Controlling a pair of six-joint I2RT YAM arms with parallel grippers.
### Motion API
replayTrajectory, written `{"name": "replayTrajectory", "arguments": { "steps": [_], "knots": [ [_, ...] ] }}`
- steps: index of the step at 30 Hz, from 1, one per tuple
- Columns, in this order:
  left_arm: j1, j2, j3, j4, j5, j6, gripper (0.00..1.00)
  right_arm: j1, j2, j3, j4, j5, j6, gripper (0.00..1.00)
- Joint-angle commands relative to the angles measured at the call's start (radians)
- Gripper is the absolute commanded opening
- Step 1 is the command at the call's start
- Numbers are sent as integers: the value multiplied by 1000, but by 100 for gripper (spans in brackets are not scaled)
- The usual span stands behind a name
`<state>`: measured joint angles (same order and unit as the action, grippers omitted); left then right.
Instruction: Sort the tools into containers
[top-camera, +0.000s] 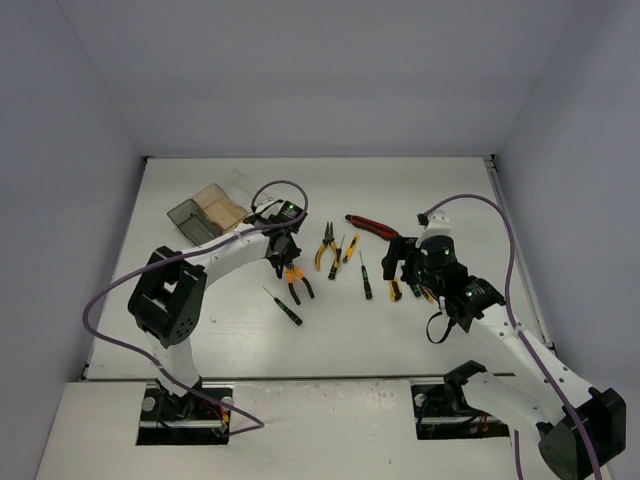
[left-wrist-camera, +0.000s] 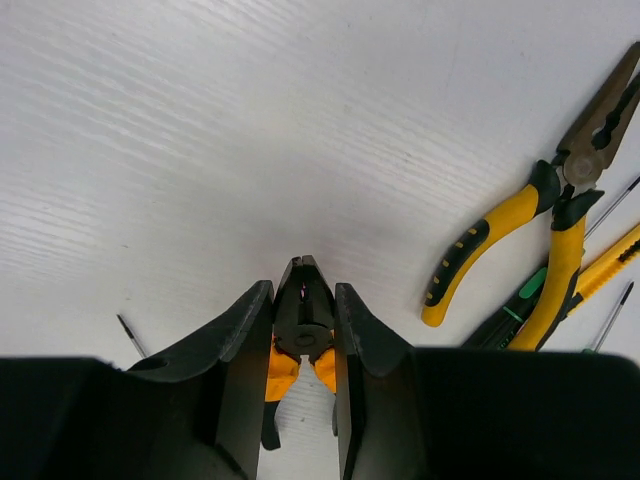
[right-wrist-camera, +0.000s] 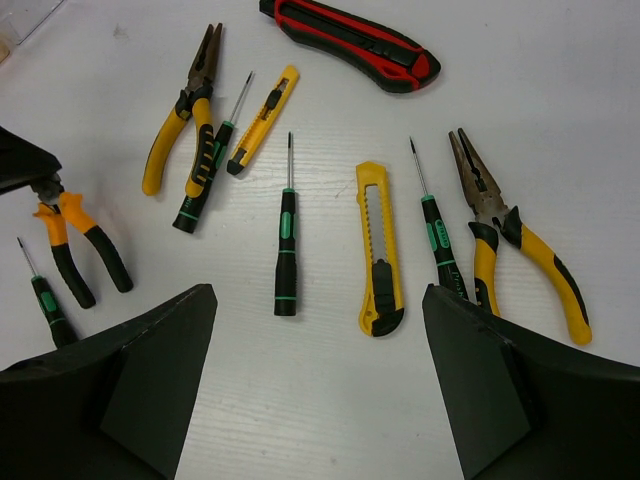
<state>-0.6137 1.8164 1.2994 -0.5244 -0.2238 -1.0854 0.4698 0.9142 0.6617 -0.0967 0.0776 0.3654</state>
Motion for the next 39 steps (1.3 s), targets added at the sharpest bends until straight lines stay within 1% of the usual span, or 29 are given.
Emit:
{"name": "replayTrajectory", "arguments": {
  "steps": [1, 6, 10, 16, 21, 24, 26, 28, 30, 34, 36, 39],
  "knots": [
    [34, -102, -31, 94, 15, 76, 0, -7, -2, 0, 40, 6, -7, 82],
    [48, -110, -42, 123, 17, 121, 0, -6, 2, -2, 40, 8, -7, 82],
    [52, -75, -21, 117, 21, 144, 0, -5, 11, -1, 40, 4, -8, 82],
    [80, 56, 26, 79, 59, 172, 0, -5, 12, -2, 41, -2, -9, 82],
    [103, 125, 88, 70, 99, 226, 0, -5, 11, -4, 40, -1, -9, 82],
    [107, 149, 131, 33, 112, 249, 11, -5, 7, -6, 41, 0, -9, 82],
    [109, 141, 130, 17, 122, 250, 22, -5, 6, -7, 41, -2, -9, 82],
    [108, 109, 118, 11, 134, 247, 34, -5, 8, -7, 41, -1, -11, 82],
    [107, 64, 89, 9, 135, 242, 41, -5, 15, -5, 42, -1, -13, 82],
    [105, -10, 52, 3, 131, 235, 62, -5, 29, -4, 44, -5, -14, 82],
    [97, -42, 46, -17, 123, 228, 67, -5, 32, -5, 47, -6, -14, 82],
    [75, -42, 49, -33, 112, 214, 69, -5, 34, -5, 51, -4, -14, 82]
  ]
}}
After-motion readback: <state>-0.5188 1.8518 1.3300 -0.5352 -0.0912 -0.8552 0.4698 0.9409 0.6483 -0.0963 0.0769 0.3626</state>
